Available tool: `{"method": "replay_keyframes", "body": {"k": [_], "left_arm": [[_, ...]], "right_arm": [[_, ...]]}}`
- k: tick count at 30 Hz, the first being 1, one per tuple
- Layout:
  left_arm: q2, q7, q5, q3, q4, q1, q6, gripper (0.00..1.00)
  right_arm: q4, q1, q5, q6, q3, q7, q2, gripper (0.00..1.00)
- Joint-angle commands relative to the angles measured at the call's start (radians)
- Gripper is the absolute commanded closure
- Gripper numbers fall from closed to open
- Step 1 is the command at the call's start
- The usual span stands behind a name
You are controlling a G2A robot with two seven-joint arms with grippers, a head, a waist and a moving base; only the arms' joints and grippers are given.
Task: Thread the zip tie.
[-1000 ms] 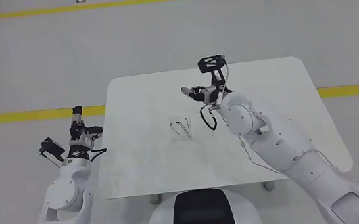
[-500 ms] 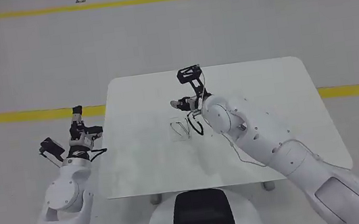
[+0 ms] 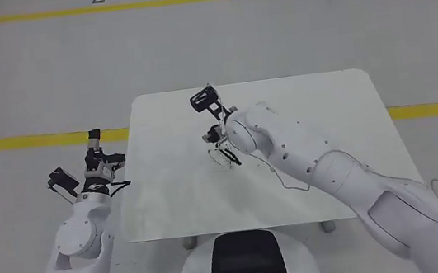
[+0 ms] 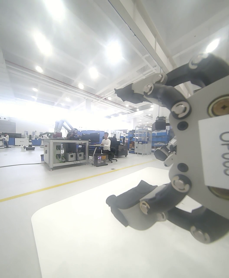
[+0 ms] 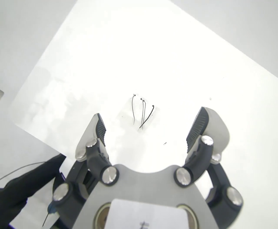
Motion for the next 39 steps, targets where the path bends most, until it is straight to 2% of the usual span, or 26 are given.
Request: {"method": "replay_keyframes", "body": {"k": [1,5,6,16,21,25,35,39], "left_arm": [[0.000,0.000,0.000,0.000,0.000,0.000,0.000,0.00],[0.000,0.000,0.000,0.000,0.000,0.000,0.000,0.00],[0.000,0.000,0.000,0.000,0.000,0.000,0.000,0.00],[0.000,0.000,0.000,0.000,0.000,0.000,0.000,0.00],[0.000,0.000,0.000,0.000,0.000,0.000,0.000,0.00],[0.000,0.000,0.000,0.000,0.000,0.000,0.000,0.00],[0.000,0.000,0.000,0.000,0.000,0.000,0.000,0.00],[0.000,0.000,0.000,0.000,0.000,0.000,0.000,0.00]], "right_arm": [[0.084,0.043,0.047,-0.012,-0.040,0.036,-0.038,0.00],[0.235,0.085,0.132,-0.051,-0.100,0.070,-0.108,0.00],[0.258,0.090,0.142,-0.060,-0.106,0.072,-0.117,0.00],[0.258,0.090,0.142,-0.060,-0.106,0.072,-0.117,0.00],[0.273,0.080,0.129,-0.088,-0.115,0.069,-0.128,0.00],[0.322,0.090,0.144,-0.121,-0.131,0.064,-0.157,0.00],[0.544,0.123,0.208,-0.190,-0.172,0.022,-0.265,0.00],[0.551,0.125,0.209,-0.192,-0.172,0.020,-0.268,0.00]]}}
